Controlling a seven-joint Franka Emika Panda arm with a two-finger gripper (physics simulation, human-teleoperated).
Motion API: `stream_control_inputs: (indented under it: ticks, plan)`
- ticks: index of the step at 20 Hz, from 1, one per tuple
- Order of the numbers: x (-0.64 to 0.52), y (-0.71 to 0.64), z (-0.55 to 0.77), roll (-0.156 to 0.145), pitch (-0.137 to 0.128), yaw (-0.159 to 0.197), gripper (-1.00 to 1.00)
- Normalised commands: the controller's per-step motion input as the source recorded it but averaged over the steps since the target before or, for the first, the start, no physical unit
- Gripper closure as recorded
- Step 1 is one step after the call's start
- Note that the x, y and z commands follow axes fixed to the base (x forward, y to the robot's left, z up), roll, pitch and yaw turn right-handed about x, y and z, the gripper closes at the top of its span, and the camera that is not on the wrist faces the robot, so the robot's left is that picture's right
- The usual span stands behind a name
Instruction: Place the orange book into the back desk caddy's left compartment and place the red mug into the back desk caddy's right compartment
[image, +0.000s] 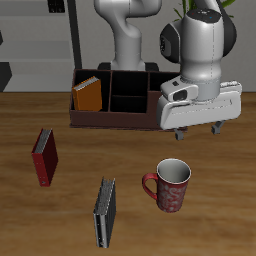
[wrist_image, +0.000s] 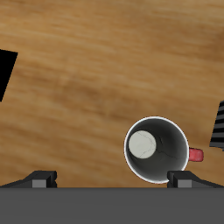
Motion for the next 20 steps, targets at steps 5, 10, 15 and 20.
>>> stream_control_inputs:
  ticks: [5,10,15,20]
  plan:
    - [0.08,-0.01,-0.25,0.0,0.023,0.036,-1.0]
    - [0.08,-0.03,-0.45,-0.012,0.05,0.028,-1.0]
    - [0.07,-0.07,-0.36,-0.013,0.043,0.007,-1.0]
    - [0.05,-0.07,-0.26,-0.008,0.034,0.007,-1.0]
